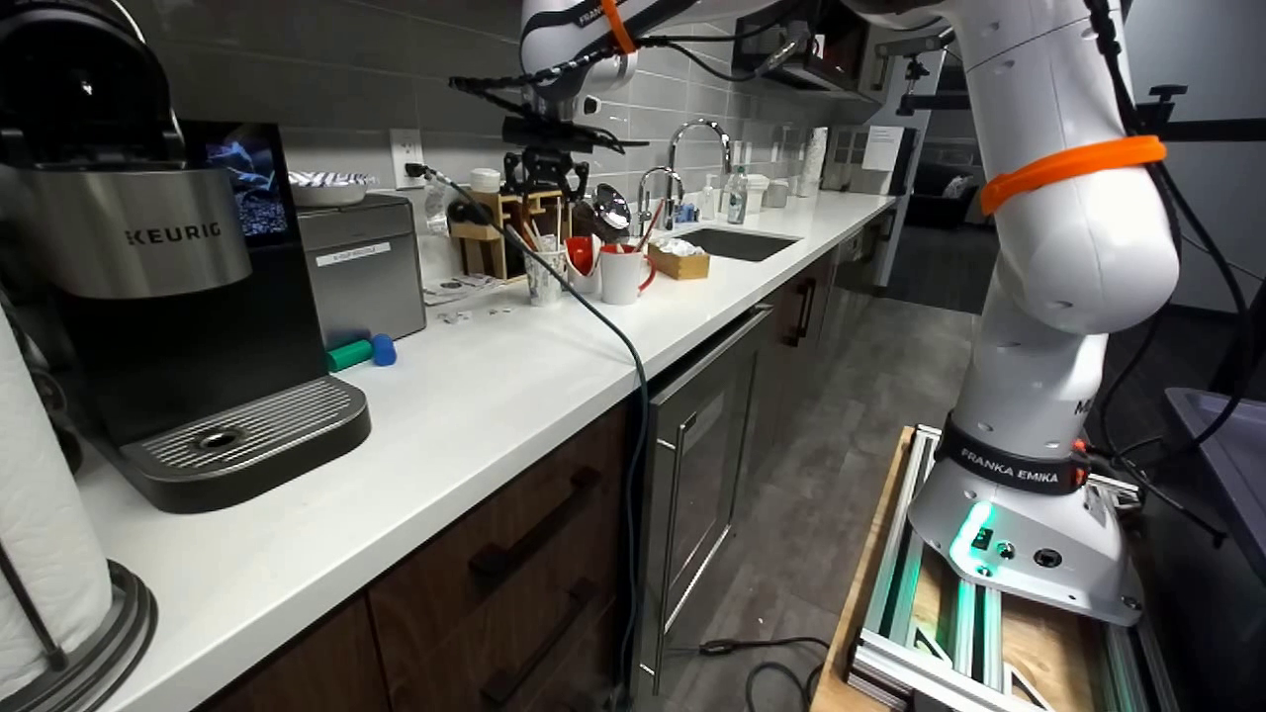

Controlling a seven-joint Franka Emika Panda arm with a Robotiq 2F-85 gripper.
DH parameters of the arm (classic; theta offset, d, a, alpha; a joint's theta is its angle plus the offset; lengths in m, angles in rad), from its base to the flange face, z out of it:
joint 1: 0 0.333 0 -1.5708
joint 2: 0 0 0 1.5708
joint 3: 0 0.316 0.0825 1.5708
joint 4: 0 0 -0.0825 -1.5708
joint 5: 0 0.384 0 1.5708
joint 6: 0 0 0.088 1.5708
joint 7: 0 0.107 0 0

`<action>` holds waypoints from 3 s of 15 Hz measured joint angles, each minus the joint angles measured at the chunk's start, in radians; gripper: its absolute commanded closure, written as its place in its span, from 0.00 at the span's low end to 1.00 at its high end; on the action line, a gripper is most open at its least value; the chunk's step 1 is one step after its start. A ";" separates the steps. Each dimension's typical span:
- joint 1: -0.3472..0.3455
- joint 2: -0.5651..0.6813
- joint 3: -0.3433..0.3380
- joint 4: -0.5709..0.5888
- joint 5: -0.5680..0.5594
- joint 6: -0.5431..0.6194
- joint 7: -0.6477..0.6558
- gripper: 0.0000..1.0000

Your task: Shift the cup to the right, then place the knife on the counter

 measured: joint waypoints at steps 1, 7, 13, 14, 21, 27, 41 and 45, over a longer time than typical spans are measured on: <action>0.000 0.005 0.000 0.005 -0.001 -0.001 -0.002 0.38; 0.006 0.026 0.000 0.024 -0.003 -0.005 -0.040 0.44; 0.011 0.047 -0.001 0.047 -0.006 -0.014 -0.069 0.89; 0.011 0.050 -0.001 0.050 -0.006 -0.017 -0.072 0.96; 0.011 0.061 -0.006 0.063 -0.006 -0.021 -0.075 1.00; 0.012 0.037 -0.012 0.067 -0.006 -0.044 -0.091 0.60; 0.019 0.016 -0.006 0.085 -0.004 -0.080 -0.146 0.00; 0.012 0.067 -0.006 0.146 0.005 -0.056 -0.146 0.00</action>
